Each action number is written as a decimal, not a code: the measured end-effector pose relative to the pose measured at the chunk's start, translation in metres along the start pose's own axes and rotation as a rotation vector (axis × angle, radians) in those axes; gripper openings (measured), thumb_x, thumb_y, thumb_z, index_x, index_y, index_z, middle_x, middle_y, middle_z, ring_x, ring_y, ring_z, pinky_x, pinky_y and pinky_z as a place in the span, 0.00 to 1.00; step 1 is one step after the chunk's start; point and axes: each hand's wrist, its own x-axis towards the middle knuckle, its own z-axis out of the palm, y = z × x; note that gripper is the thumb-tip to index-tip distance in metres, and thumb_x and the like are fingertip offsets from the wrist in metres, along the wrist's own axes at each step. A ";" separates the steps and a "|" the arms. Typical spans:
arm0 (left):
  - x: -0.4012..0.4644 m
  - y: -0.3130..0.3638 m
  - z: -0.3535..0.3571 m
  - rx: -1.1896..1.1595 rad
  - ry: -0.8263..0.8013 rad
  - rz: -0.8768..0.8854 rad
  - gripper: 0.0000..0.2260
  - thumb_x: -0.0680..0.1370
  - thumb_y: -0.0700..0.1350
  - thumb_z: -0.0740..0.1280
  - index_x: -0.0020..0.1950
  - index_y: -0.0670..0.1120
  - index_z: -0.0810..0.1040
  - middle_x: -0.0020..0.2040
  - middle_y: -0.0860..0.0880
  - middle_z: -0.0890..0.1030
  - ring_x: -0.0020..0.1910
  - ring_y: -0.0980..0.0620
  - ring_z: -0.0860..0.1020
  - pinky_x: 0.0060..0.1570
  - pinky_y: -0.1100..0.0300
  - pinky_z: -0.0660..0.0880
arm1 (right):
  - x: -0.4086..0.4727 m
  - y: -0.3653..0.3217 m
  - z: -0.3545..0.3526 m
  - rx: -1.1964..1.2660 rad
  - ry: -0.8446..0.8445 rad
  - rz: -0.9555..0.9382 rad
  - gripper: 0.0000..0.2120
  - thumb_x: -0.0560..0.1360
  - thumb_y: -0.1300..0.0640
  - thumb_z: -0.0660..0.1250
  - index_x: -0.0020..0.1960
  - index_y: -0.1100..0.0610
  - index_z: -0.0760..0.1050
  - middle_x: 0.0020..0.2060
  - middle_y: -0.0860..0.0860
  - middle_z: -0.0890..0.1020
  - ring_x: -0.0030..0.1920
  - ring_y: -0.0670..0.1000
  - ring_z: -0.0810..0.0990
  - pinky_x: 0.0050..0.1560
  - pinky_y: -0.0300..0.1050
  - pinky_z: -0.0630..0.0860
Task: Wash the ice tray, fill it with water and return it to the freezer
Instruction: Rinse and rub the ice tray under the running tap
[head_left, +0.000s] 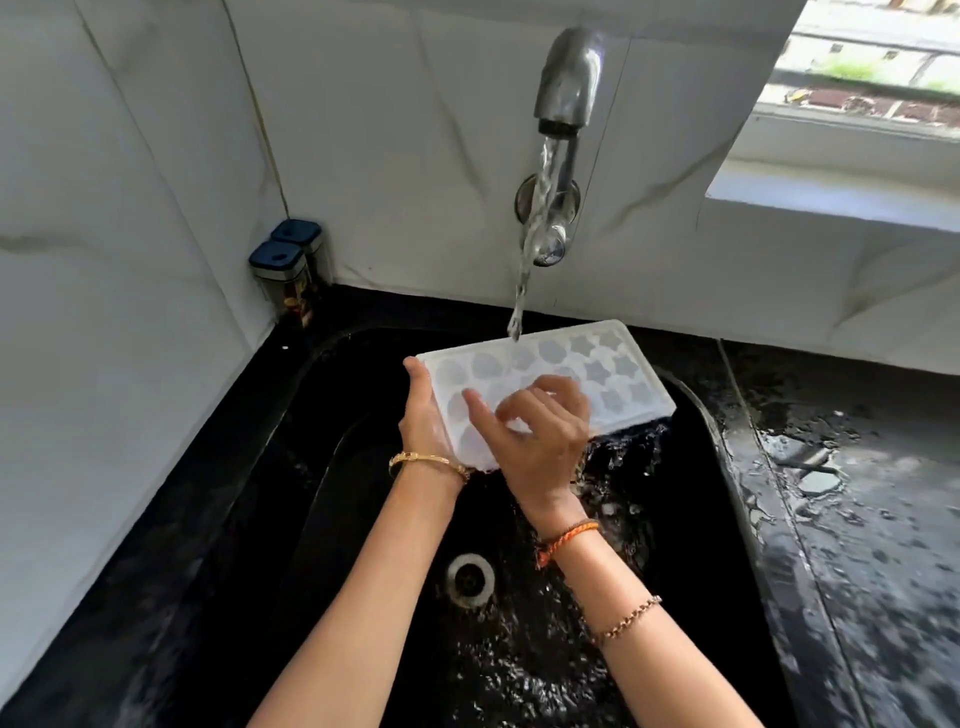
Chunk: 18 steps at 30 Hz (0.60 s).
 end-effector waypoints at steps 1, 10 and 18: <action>0.001 0.003 0.000 0.000 -0.002 0.068 0.36 0.75 0.68 0.51 0.73 0.43 0.64 0.72 0.41 0.67 0.69 0.43 0.69 0.70 0.48 0.65 | 0.001 0.003 -0.003 0.019 -0.036 0.038 0.17 0.67 0.49 0.69 0.24 0.58 0.75 0.22 0.48 0.79 0.38 0.53 0.79 0.42 0.49 0.67; 0.002 -0.007 -0.011 0.010 -0.079 0.061 0.36 0.74 0.69 0.50 0.71 0.45 0.67 0.70 0.41 0.70 0.68 0.41 0.69 0.70 0.45 0.64 | -0.010 0.019 -0.011 -0.258 -0.305 -0.285 0.20 0.74 0.46 0.57 0.33 0.55 0.80 0.32 0.47 0.84 0.50 0.52 0.81 0.52 0.47 0.61; 0.005 -0.008 -0.011 0.106 0.025 0.119 0.36 0.74 0.69 0.49 0.74 0.48 0.61 0.74 0.47 0.64 0.73 0.48 0.64 0.71 0.52 0.62 | -0.014 0.022 -0.002 -0.177 -0.014 -0.179 0.19 0.68 0.43 0.66 0.24 0.53 0.77 0.23 0.45 0.81 0.42 0.46 0.72 0.48 0.49 0.62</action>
